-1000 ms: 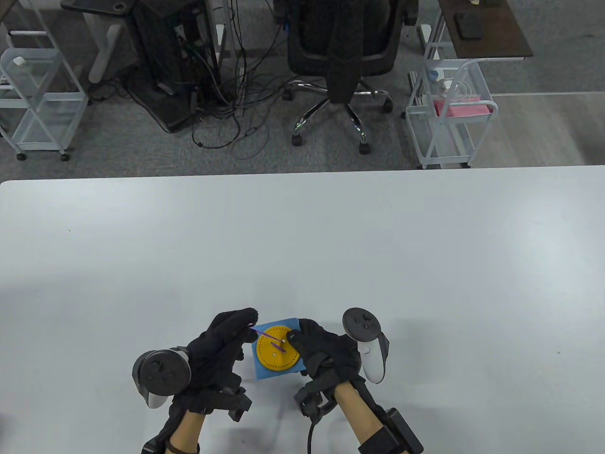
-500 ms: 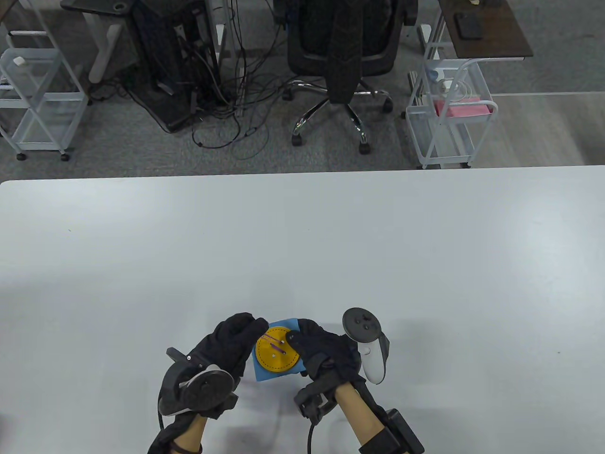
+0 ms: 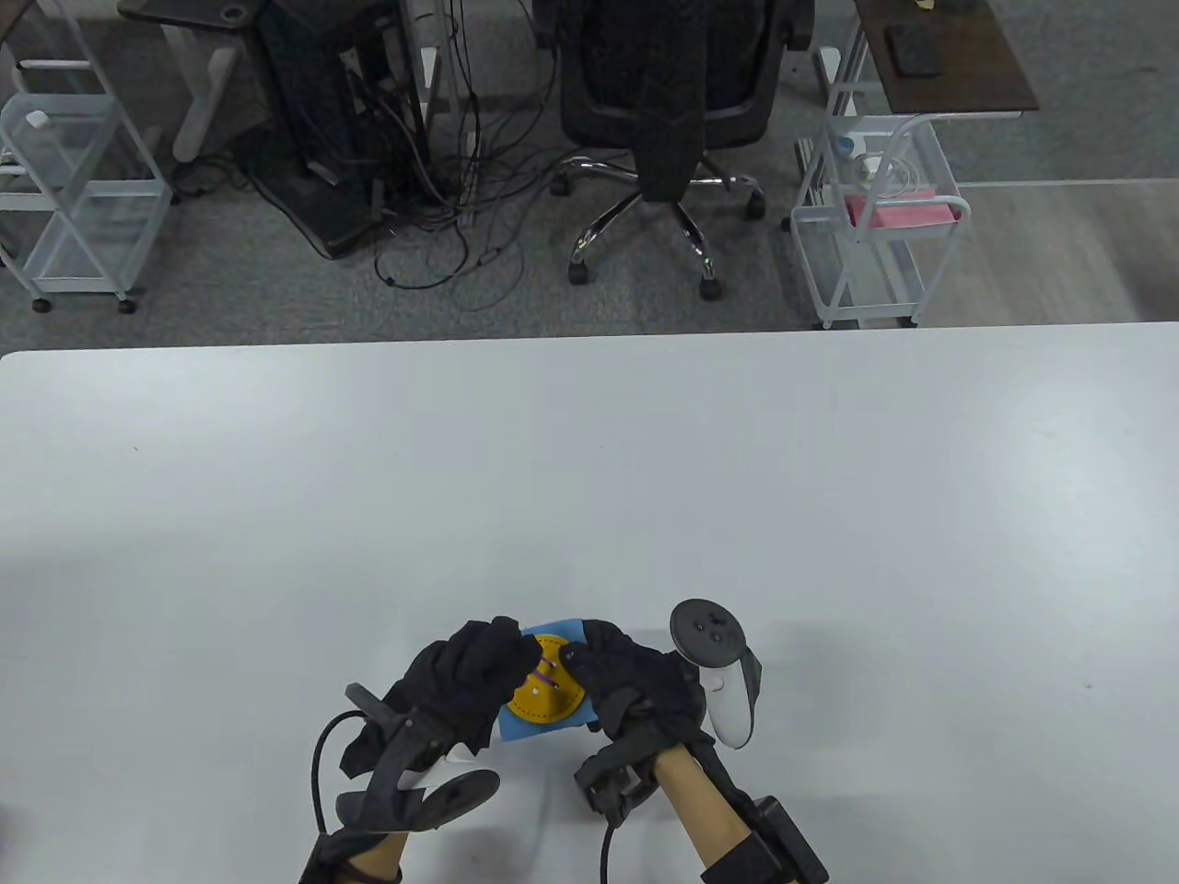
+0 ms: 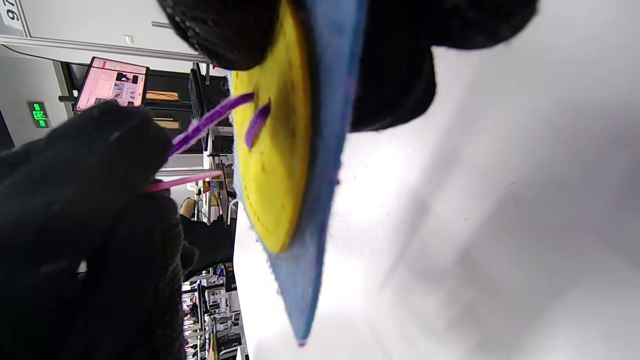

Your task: Sew button in X pattern

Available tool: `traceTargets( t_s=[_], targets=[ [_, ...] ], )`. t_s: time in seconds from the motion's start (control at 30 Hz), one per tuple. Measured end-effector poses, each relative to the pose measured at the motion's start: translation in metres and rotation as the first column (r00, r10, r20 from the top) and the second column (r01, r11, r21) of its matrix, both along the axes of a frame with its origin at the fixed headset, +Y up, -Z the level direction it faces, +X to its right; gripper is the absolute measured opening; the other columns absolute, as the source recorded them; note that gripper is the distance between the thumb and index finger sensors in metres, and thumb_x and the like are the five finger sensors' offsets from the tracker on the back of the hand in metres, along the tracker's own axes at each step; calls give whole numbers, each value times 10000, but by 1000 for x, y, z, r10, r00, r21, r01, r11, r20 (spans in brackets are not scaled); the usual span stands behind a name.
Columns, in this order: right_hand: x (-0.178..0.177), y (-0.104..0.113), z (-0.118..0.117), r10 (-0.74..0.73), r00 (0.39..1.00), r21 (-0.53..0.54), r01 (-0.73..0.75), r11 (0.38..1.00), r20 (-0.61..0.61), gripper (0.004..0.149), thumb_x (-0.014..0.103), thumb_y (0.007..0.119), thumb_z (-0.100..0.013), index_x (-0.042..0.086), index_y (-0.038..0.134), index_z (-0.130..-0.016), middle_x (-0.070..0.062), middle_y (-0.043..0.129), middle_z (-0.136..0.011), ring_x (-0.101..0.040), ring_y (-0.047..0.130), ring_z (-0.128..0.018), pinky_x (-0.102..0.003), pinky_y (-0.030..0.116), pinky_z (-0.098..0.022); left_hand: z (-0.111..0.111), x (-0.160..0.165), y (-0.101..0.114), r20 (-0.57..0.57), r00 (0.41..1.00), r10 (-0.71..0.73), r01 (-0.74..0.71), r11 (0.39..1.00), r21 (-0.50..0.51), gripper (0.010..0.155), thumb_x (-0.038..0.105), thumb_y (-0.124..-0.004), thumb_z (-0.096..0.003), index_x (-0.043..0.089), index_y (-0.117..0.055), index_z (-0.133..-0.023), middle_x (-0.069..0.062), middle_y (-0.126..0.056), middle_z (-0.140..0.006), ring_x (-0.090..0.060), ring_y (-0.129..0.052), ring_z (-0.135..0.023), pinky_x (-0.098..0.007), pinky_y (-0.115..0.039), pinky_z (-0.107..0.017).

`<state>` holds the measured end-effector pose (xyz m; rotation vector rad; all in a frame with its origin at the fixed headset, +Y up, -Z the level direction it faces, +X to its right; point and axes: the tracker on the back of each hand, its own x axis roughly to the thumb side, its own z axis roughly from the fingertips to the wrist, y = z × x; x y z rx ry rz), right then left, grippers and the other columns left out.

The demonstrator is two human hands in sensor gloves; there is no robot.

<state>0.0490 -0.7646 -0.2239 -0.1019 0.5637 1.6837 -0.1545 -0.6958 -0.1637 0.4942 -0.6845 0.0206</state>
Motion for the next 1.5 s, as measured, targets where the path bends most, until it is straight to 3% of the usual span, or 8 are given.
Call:
traceTargets(
  t_s=[0.4,0.9,1.13,1.3,1.5],
  targets=[
    [2,1,0,-11,1000,8,11,1000,9,471,299,694,-574,145,602,-1010,-126,809,-772,-224,931,-438,-406,771,-381,4,9,-6,15,998,-56,55,995,78,346,212,-780,-540,302,-839,-868,-5,-710,-973,-254,-846,-792,-332,-848,-546],
    [8,3,-2,-46,999,7,46,999,25,469,304,689,-579,153,595,-1013,-119,805,-780,-220,930,-446,-401,771,-389,4,17,-9,52,995,-84,81,996,45,357,208,-776,-541,309,-835,-878,-11,-739,-977,-252,-898,-784,-290,-880,-558],
    [20,5,-5,-79,995,-7,80,997,53,470,311,680,-587,165,578,-1022,-109,794,-794,-215,925,-464,-396,768,-405,6,25,-13,126,991,-44,49,998,-42,489,204,-714,-568,382,-633,-1017,-30,-784,-1006,-348,-894,-848,-409,-881,-526],
    [29,6,-6,-108,991,-9,109,994,77,471,314,676,-590,169,572,-1026,-105,790,-800,-211,924,-469,-393,768,-410,6,26,-14,162,987,-11,24,996,-82,516,227,-672,-584,406,-553,-1053,-54,-744,-1075,-511,-756,-968,-544,-805,-632],
    [36,7,-6,-116,989,-10,117,993,96,470,317,674,-592,175,570,-1028,-101,788,-804,-209,923,-474,-390,767,-413,4,26,-16,210,976,62,-28,986,-161,505,217,-665,-582,398,-578,-1046,-30,-726,-1099,-532,-676,-1005,-592,-745,-676]
  ],
)
